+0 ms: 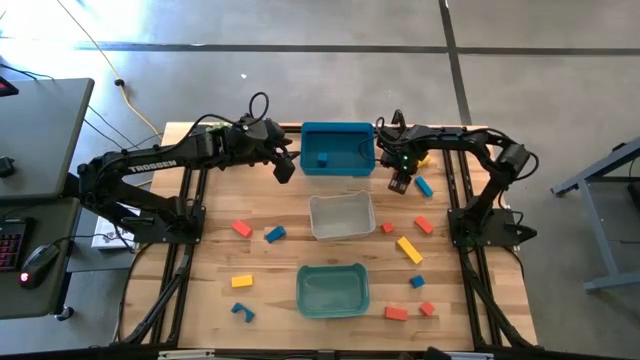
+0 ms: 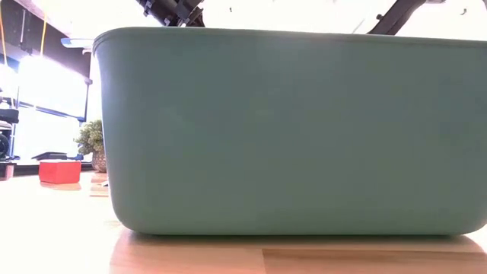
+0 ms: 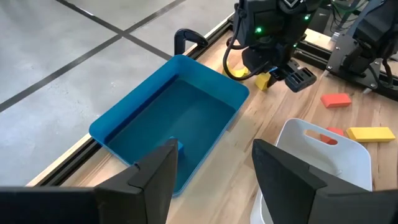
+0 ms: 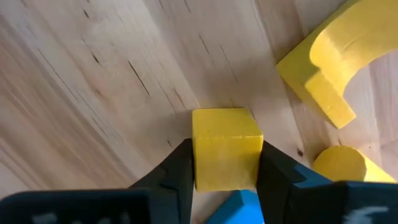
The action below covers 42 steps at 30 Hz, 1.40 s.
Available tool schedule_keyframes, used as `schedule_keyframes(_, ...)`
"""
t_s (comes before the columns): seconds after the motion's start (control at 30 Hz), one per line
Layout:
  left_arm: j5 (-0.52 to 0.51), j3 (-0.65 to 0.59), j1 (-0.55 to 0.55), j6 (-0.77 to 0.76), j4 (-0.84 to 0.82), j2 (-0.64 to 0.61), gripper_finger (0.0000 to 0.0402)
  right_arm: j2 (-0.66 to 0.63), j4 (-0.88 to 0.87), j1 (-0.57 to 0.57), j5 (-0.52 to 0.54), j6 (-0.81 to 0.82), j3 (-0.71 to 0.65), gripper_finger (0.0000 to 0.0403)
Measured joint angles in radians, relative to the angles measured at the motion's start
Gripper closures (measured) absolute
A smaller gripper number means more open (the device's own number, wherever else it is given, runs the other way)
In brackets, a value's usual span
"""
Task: Sort & place blocks by color
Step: Put the yellow block into the white bin
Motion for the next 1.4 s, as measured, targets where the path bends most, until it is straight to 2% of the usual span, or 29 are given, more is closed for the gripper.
schedule_keyframes(0.13,0.000,0.000,0.000,0.000,0.000,0.000,0.0206,-0.007,-0.050,0.001,-0.014,0.016,-0.001,0.0297)
schedule_keyframes(0.3,0.000,0.000,0.000,0.003,0.000,0.000,0.0206,-0.077,-0.092,0.017,-0.040,0.071,-0.001,0.0297)
schedule_keyframes(0.7,0.000,0.000,0.001,0.055,-0.001,0.000,0.0206,-0.375,-0.061,0.170,-0.108,0.376,-0.001,0.0297)
schedule_keyframes(0.9,0.000,0.000,0.001,0.082,-0.001,0.000,0.0206,-0.466,0.070,0.287,-0.117,0.556,-0.001,0.0297)
schedule_keyframes(1.07,0.000,0.000,0.001,0.120,0.000,0.000,0.0206,-0.479,0.260,0.388,-0.117,0.666,-0.001,0.0297)
schedule_keyframes(1.23,0.000,0.000,0.001,0.135,-0.001,0.000,0.0206,-0.468,0.453,0.479,-0.116,0.699,-0.001,0.0297)
schedule_keyframes(1.4,0.000,0.000,0.001,0.165,-0.001,0.000,0.0206,-0.454,0.552,0.559,-0.049,0.696,0.000,0.0297)
